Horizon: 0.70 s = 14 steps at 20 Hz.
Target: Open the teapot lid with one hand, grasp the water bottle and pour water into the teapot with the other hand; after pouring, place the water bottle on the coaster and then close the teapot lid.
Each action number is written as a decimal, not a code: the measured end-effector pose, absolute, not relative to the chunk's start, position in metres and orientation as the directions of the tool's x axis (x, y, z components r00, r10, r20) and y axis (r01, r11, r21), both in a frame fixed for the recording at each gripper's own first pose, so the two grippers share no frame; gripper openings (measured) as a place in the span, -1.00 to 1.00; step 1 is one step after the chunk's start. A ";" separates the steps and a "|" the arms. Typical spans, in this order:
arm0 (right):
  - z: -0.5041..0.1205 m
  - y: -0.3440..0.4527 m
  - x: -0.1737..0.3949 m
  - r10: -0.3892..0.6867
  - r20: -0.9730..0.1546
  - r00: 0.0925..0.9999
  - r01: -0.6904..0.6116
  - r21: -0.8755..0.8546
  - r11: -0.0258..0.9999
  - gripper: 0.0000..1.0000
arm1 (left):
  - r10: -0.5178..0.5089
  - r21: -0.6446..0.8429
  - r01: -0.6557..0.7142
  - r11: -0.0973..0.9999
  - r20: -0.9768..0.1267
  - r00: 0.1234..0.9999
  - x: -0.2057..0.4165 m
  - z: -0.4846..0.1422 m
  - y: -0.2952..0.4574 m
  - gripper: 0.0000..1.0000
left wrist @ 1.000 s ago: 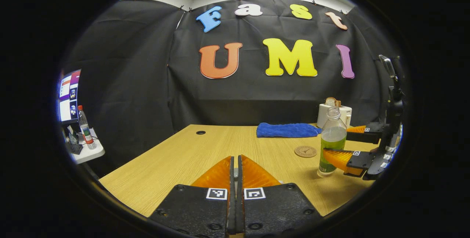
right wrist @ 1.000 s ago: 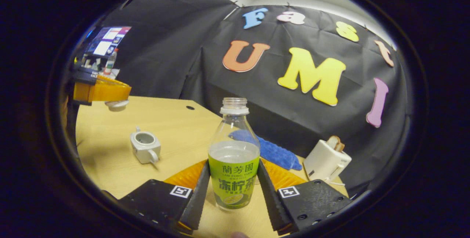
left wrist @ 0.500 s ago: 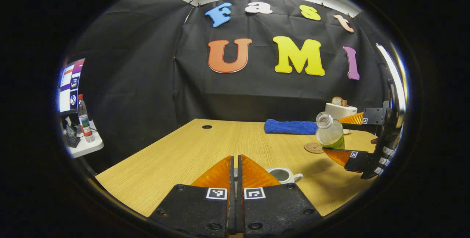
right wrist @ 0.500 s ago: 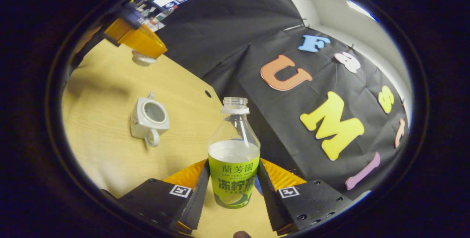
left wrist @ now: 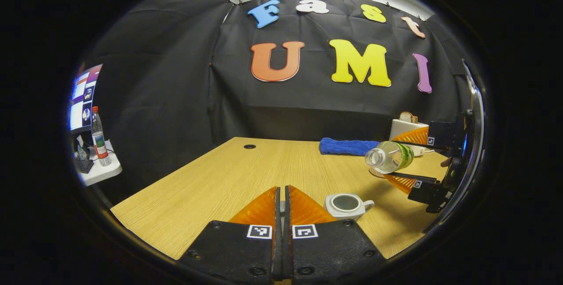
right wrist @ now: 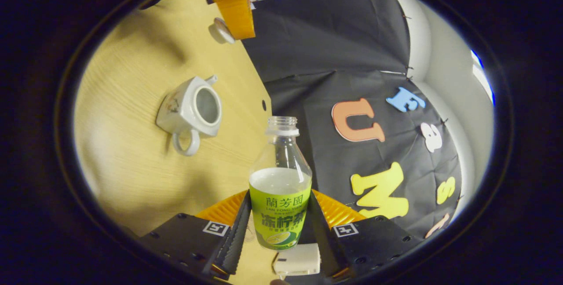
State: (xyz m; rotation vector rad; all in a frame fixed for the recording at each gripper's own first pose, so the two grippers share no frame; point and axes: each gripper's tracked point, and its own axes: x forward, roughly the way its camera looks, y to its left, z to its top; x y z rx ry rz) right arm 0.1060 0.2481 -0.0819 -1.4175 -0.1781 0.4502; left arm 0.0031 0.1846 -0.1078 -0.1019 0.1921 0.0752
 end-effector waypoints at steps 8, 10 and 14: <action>-0.082 0.259 0.101 0.426 -0.138 0.894 -0.079 -0.985 -0.152 0.45 | 0.067 -0.109 -0.091 0.990 -0.208 0.976 0.002 -0.119 0.193 -0.94; -0.076 0.266 0.104 0.435 -0.132 0.891 -0.046 -0.978 -0.203 0.45 | 0.072 -0.110 -0.096 0.989 -0.208 0.975 0.001 -0.120 0.196 -0.94; -0.072 0.272 0.104 0.448 -0.128 0.885 0.004 -0.959 -0.282 0.41 | 0.074 -0.112 -0.100 0.989 -0.216 0.974 0.002 -0.125 0.200 -0.94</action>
